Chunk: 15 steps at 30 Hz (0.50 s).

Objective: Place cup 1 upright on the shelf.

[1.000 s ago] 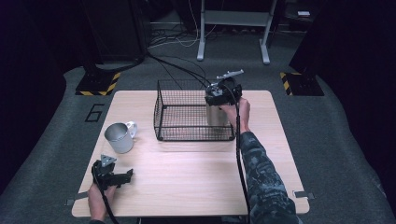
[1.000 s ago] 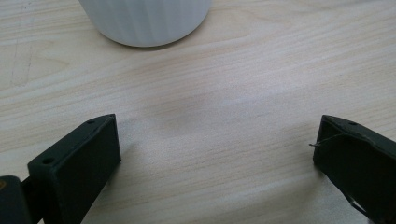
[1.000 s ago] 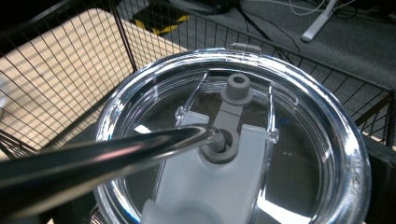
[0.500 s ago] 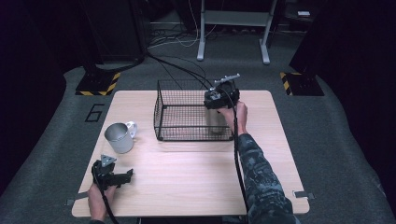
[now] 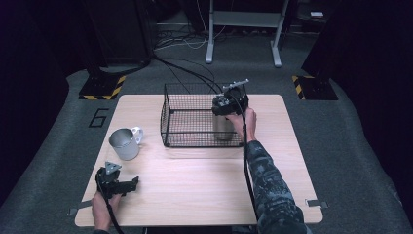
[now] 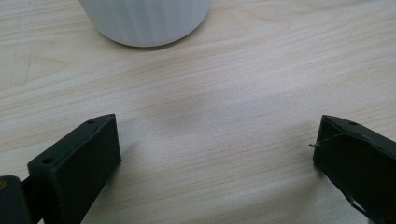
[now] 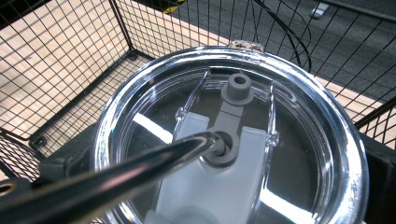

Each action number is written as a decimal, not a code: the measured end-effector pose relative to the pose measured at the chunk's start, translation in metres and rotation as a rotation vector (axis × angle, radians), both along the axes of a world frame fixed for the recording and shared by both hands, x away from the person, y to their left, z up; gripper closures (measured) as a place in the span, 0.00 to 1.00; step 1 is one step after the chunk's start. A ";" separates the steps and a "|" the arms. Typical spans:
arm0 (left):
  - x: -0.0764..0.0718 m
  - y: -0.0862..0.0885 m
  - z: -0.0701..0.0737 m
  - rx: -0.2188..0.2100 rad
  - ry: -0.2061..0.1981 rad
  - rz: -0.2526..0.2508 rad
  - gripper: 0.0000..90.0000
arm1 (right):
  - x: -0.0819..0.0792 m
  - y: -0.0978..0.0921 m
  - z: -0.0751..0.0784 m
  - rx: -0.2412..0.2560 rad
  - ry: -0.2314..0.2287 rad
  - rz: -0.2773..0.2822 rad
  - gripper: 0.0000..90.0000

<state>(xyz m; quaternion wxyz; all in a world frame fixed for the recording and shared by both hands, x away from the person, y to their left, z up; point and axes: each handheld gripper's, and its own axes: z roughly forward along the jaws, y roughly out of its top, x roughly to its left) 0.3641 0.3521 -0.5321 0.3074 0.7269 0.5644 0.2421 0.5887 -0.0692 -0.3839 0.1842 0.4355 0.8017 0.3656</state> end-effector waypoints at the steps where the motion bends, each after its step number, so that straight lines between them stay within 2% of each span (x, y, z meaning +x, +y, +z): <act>1: 0.000 0.000 0.000 0.000 0.000 0.000 0.00 | 0.000 0.000 -0.001 0.001 0.005 -0.001 0.03; 3: 0.000 0.000 0.000 0.000 0.000 0.000 0.00 | 0.000 -0.001 -0.004 -0.004 0.009 0.000 0.03; 5: 0.000 0.000 0.000 0.000 0.000 0.000 0.00 | 0.000 -0.002 -0.005 0.017 0.008 -0.011 0.03; 9: 0.000 0.001 0.000 0.008 0.000 -0.005 0.00 | 0.001 -0.005 -0.004 0.011 0.024 0.005 0.03; 14: 0.000 0.001 0.000 0.009 -0.001 -0.006 0.00 | -0.004 -0.009 0.012 0.022 0.008 0.011 0.00; 15: 0.000 0.001 0.000 0.008 -0.001 -0.006 0.00 | -0.006 -0.011 0.016 0.022 -0.010 0.018 0.00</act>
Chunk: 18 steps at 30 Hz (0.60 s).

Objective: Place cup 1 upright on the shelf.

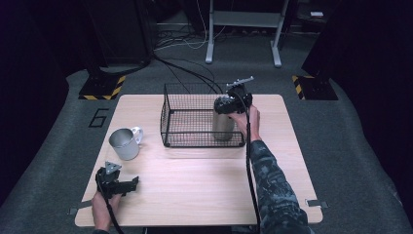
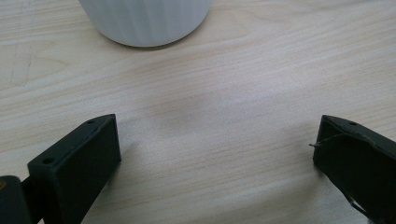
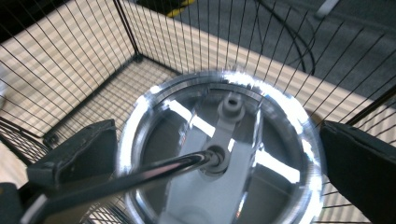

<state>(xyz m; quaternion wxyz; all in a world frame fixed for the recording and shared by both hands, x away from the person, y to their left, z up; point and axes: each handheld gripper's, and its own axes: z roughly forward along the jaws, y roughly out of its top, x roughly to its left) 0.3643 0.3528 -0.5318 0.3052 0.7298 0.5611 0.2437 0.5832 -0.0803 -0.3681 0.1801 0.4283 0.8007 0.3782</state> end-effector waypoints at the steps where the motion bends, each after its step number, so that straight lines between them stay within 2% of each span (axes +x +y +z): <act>1: 0.000 0.000 0.000 0.000 0.000 0.000 0.00 | -0.003 0.000 0.004 -0.003 -0.001 -0.011 0.00; 2: 0.000 0.000 0.000 0.000 0.000 0.000 0.00 | -0.004 -0.001 0.006 -0.020 -0.009 0.000 0.00; 4: 0.000 0.000 0.000 0.001 0.000 0.000 0.00 | -0.008 -0.004 0.011 -0.014 -0.002 -0.001 0.00; 8: 0.000 0.000 0.000 0.000 0.001 0.000 0.00 | -0.017 -0.017 0.020 0.011 -0.025 0.008 0.00; 11: 0.000 0.000 0.000 0.000 0.000 -0.001 0.00 | -0.029 -0.028 0.026 0.050 -0.033 0.027 0.00; 18: 0.000 0.000 0.000 -0.001 0.000 0.000 0.00 | -0.063 -0.045 0.032 0.070 -0.084 0.061 0.00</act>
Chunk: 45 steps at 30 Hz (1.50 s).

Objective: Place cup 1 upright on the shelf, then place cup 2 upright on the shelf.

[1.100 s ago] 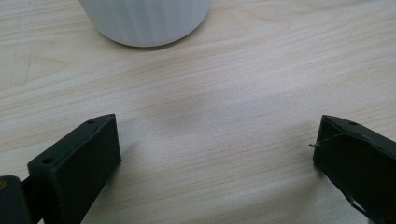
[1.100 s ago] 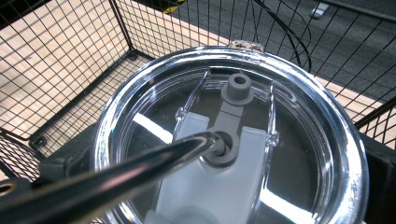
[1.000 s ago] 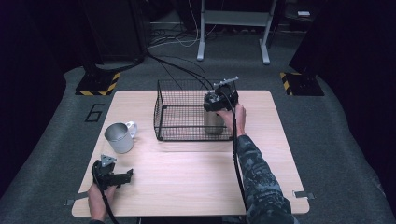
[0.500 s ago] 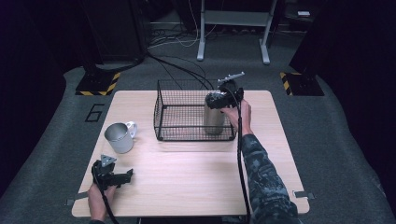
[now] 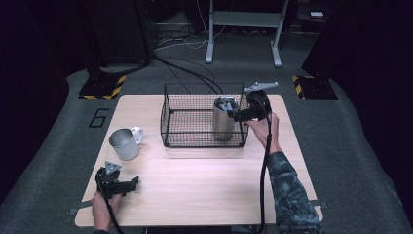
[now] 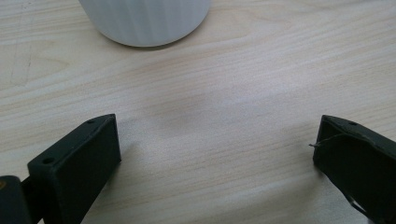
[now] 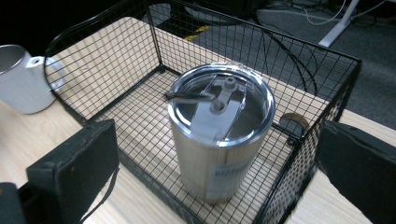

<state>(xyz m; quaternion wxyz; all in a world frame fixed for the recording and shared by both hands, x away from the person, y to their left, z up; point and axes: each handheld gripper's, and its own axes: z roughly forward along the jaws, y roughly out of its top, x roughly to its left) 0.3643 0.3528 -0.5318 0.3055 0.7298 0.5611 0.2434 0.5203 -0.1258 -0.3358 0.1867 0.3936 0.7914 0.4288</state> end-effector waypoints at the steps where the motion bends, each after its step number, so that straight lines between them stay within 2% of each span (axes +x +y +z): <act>1: 0.000 0.000 0.000 0.000 0.000 0.000 0.00 | -0.005 -0.002 0.001 0.001 -0.003 0.000 0.00; 5: 0.000 0.000 0.000 -0.005 -0.003 0.003 0.00 | -0.023 -0.011 0.003 0.005 -0.027 0.010 0.00; 10: 0.000 0.000 0.000 -0.002 -0.004 0.002 0.00 | -0.044 -0.022 0.001 0.006 -0.034 0.002 0.00; 18: 0.000 0.000 0.000 0.002 0.003 -0.003 0.01 | -0.071 -0.040 -0.014 -0.002 -0.040 -0.020 0.00; 22: 0.000 -0.001 0.000 -0.005 -0.007 0.004 0.00 | -0.086 -0.050 -0.024 -0.002 -0.042 -0.052 0.00; 27: 0.000 0.001 0.000 -0.002 0.005 -0.009 0.00 | -0.102 -0.070 -0.047 0.007 -0.030 -0.096 0.00; 28: 0.001 0.000 0.000 -0.017 -0.004 0.003 0.00 | -0.105 -0.074 -0.052 0.008 -0.025 -0.107 0.00; 33: 0.001 -0.001 0.000 -0.016 -0.004 0.011 0.00 | -0.119 -0.090 -0.080 -0.017 0.000 -0.155 0.00; 37: -0.001 -0.002 -0.001 -0.021 -0.006 0.036 0.00 | -0.124 -0.100 -0.108 -0.026 0.039 -0.187 0.00; 42: -0.002 0.001 0.000 -0.014 -0.001 0.017 0.00 | -0.126 -0.108 -0.145 -0.035 0.100 -0.233 0.00; 45: -0.002 0.002 -0.001 -0.013 -0.011 0.022 0.00 | -0.127 -0.112 -0.163 -0.065 0.120 -0.247 0.00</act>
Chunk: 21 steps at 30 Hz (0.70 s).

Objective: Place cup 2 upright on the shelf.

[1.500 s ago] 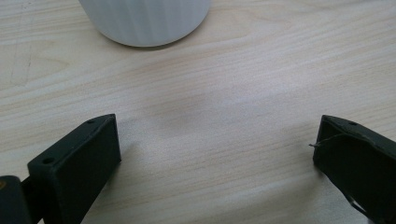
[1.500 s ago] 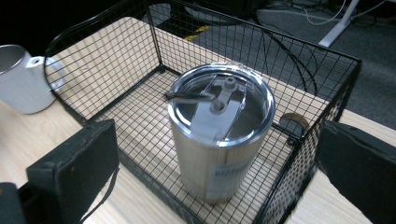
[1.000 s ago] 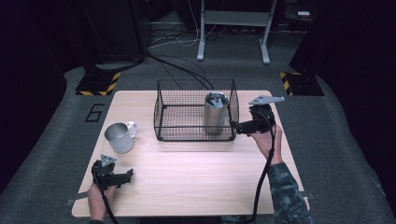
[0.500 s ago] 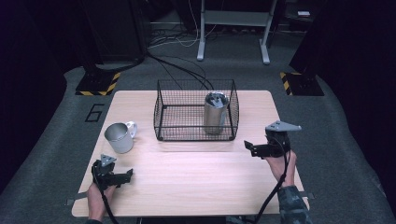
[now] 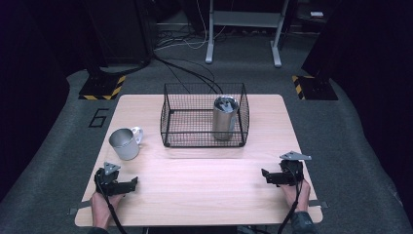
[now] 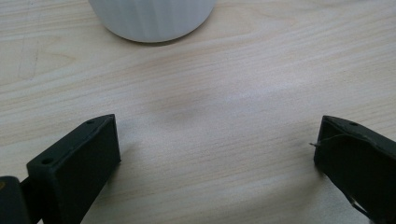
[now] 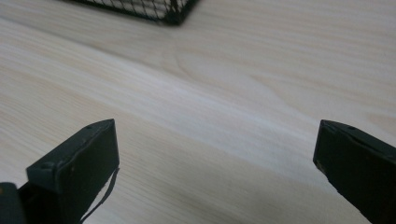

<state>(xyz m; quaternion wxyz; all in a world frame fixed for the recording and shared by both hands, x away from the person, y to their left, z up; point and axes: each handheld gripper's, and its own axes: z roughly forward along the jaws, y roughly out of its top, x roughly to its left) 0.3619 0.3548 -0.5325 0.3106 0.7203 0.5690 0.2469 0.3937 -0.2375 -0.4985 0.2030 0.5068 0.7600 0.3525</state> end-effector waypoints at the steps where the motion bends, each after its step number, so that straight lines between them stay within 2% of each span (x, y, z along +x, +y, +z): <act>1: 0.000 0.001 0.000 0.004 0.006 -0.001 0.00 | 0.000 -0.001 -0.005 -0.026 -0.004 -0.008 0.00; 2: -0.001 0.002 0.000 0.006 0.005 0.002 0.00 | -0.001 -0.002 -0.009 -0.040 -0.003 -0.014 0.00; 5: -0.002 0.006 0.002 -0.023 0.008 0.005 0.00 | -0.002 -0.005 -0.018 -0.014 0.011 -0.026 0.00; 8: -0.003 0.010 0.004 -0.064 -0.011 0.021 0.00 | 0.000 -0.008 -0.022 -0.004 -0.003 -0.013 0.00; 10: -0.002 0.013 0.009 -0.081 -0.016 0.024 0.00 | 0.002 -0.007 -0.026 0.017 0.009 -0.005 0.00; 12: -0.002 0.015 0.013 -0.090 -0.027 0.029 0.00 | 0.004 -0.005 -0.028 -0.010 0.024 0.003 0.00; 16: 0.000 0.020 0.025 -0.113 -0.056 0.043 0.00 | 0.007 -0.002 -0.031 -0.065 0.015 0.031 0.00; 21: 0.003 0.023 0.036 -0.116 -0.070 0.042 0.00 | 0.007 -0.002 -0.031 -0.062 0.012 0.031 0.00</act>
